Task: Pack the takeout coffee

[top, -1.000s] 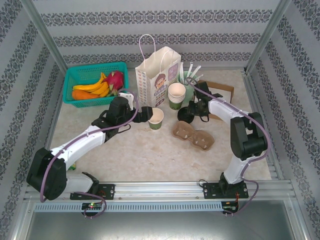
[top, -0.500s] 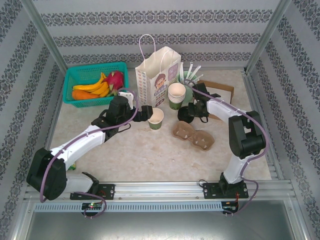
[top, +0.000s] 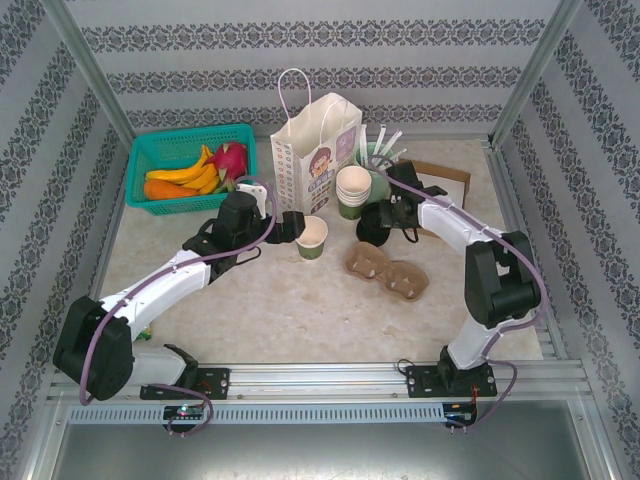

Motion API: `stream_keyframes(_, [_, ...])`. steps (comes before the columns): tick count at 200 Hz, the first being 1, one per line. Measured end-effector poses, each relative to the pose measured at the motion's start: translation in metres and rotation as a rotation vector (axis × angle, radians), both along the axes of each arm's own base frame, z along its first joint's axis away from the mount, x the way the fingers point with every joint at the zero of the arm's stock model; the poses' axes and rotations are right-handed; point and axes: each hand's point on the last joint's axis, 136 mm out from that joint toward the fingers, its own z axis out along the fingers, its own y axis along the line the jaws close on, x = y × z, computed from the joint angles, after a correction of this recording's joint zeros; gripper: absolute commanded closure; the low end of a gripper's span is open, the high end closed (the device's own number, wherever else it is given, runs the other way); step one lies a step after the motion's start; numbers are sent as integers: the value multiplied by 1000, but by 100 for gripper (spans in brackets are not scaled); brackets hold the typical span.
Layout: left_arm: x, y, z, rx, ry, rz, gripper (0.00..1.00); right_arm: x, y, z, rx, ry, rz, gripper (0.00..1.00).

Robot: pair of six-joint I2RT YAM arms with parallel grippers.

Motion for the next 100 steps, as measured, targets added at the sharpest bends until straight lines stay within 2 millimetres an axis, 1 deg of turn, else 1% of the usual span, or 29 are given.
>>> stream_keyframes(14, [3, 1, 3, 12, 6, 7, 0, -4, 1, 9, -32, -42, 4, 89])
stream_keyframes(26, [8, 1, 11, 15, -5, 22, 0, -8, 3, 18, -67, -92, 7, 89])
stream_keyframes(43, [12, 0, 24, 3, -35, 26, 1, -12, 6, 36, -113, -185, 18, 89])
stream_keyframes(55, [15, -4, 32, 1, -54, 7, 0, -15, 12, 52, -123, -261, 42, 88])
stream_keyframes(67, [19, -14, 44, 8, -76, -45, 0, -17, 18, 66, -122, -323, 77, 88])
stream_keyframes(87, [30, -38, 67, 41, -124, -178, 0, -16, 29, 88, -137, -405, 152, 89])
stream_keyframes(100, [35, -50, 78, 70, -158, -253, 0, -16, 35, 96, -154, -436, 207, 90])
